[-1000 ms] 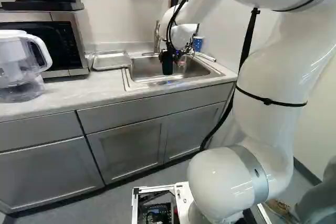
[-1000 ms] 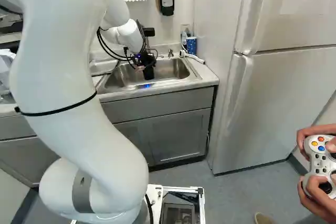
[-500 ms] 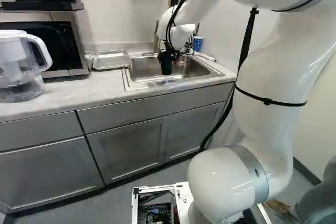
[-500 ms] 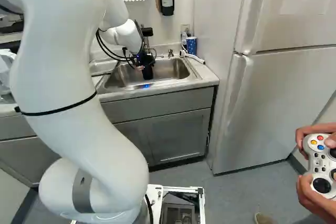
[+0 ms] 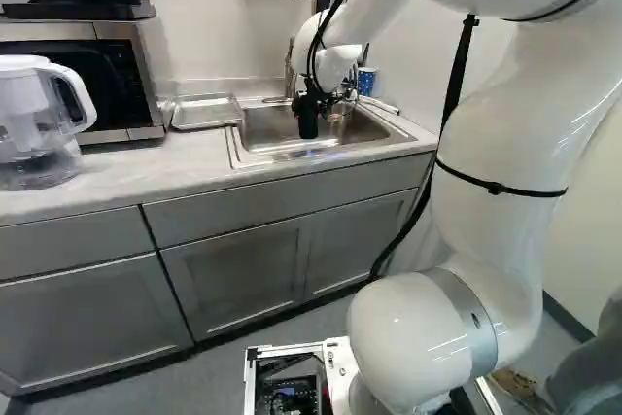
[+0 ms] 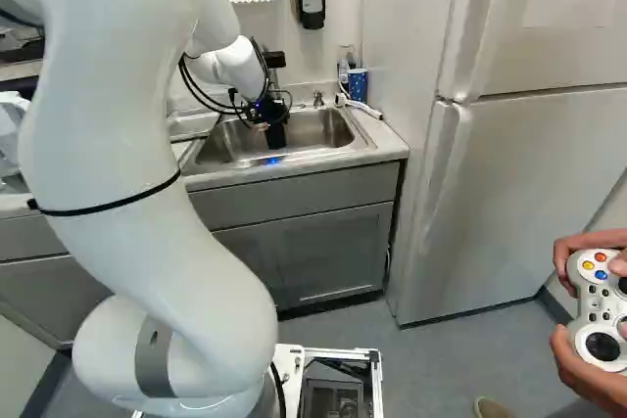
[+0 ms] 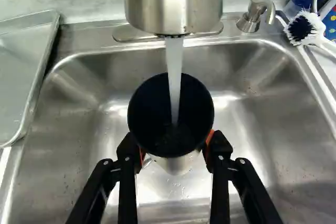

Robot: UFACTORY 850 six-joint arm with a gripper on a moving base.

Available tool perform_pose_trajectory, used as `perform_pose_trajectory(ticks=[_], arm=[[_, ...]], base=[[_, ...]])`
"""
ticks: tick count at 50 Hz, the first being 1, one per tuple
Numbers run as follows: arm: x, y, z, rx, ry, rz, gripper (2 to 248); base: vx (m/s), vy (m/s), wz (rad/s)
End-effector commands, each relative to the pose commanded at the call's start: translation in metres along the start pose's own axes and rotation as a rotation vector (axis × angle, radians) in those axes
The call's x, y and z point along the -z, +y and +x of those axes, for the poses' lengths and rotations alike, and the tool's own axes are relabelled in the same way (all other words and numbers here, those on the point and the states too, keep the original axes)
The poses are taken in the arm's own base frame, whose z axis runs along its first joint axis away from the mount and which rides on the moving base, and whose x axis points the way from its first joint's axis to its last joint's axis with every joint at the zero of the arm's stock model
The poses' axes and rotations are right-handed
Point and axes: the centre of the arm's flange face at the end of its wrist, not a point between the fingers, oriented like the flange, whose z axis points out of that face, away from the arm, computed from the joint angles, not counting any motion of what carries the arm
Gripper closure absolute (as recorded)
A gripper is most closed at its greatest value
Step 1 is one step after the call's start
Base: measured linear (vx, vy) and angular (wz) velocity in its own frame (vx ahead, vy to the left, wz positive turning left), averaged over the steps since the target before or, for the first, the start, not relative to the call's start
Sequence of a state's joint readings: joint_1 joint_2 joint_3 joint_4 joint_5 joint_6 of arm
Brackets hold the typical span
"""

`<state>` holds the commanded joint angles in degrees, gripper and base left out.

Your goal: Rinse the cup and place it in the tray

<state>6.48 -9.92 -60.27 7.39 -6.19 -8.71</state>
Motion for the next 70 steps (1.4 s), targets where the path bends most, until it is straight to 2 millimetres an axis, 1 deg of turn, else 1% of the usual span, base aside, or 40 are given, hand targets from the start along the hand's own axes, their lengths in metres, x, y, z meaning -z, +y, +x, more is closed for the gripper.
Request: perform_pose_trajectory(ticks=[70], arm=[[0.0000, 0.0000, 0.0000, 0.000, 0.000, 0.000, 127]], base=[[0.000, 0.000, 0.000]])
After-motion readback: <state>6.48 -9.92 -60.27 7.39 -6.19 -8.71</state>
